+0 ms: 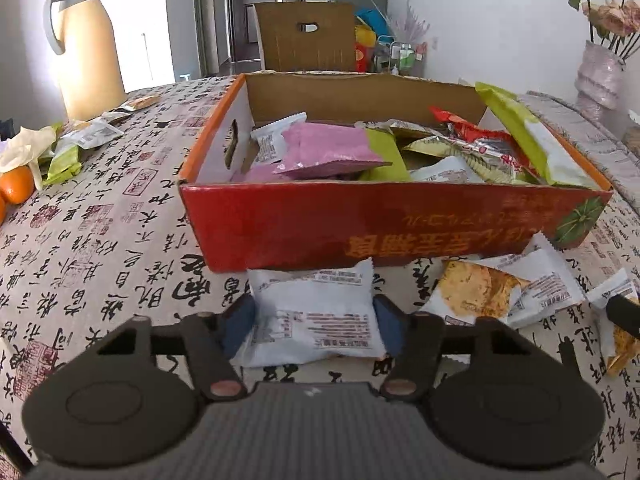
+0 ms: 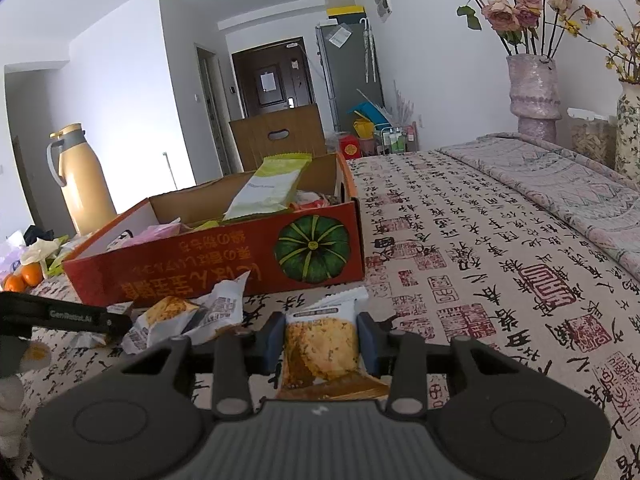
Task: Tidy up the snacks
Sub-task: 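Grasp the white packet with the left gripper while the right gripper holds the cookie packet, then lift both held packets and carry them over the open box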
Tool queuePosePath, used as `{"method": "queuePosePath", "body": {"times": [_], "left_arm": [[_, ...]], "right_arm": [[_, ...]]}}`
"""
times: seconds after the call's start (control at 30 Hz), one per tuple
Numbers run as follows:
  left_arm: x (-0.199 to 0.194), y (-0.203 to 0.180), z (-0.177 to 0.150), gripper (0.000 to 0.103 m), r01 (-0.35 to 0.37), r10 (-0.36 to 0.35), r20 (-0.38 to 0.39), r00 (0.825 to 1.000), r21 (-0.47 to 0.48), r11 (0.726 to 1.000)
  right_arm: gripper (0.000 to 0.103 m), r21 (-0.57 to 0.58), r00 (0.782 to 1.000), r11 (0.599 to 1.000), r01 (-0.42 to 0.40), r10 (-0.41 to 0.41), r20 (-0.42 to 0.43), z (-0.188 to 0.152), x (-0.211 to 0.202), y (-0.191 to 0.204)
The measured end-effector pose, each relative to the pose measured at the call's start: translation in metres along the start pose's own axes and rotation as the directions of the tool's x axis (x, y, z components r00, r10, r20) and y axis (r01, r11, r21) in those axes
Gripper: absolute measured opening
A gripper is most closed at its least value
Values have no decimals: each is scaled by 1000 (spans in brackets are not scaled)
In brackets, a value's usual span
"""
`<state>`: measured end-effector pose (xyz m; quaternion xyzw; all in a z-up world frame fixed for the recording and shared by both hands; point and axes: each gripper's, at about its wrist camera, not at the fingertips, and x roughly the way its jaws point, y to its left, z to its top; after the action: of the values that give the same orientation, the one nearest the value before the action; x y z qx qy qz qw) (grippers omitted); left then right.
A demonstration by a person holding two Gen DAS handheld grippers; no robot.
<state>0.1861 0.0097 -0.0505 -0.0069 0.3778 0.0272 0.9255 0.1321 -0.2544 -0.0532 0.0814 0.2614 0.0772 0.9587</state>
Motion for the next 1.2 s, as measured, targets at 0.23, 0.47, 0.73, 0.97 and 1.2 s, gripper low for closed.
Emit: {"method": "queuePosePath", "body": {"times": [0.23, 0.47, 0.73, 0.97, 1.2], "left_arm": [[-18, 6, -2, 50, 27, -27, 37, 999, -6, 1000], [-37, 6, -4, 21, 62, -62, 73, 995, 3, 998], [-40, 10, -8, 14, 72, -71, 70, 995, -1, 997], [-39, 16, -10, 83, 7, -7, 74, 997, 8, 1000], [-12, 23, 4, 100, -25, 26, -41, 999, 38, 999]], "right_arm": [[36, -5, 1000, 1000, 1, -1, 0, -1, 0, 1], [34, -22, 999, 1000, 7, -6, 31, -2, -6, 4], [34, -32, 999, 999, 8, -7, 41, -2, -12, 7], [34, -30, 999, 1000, 8, -6, 41, -3, -14, 7], [34, -26, 999, 1000, 11, -10, 43, -4, -16, 7]]}}
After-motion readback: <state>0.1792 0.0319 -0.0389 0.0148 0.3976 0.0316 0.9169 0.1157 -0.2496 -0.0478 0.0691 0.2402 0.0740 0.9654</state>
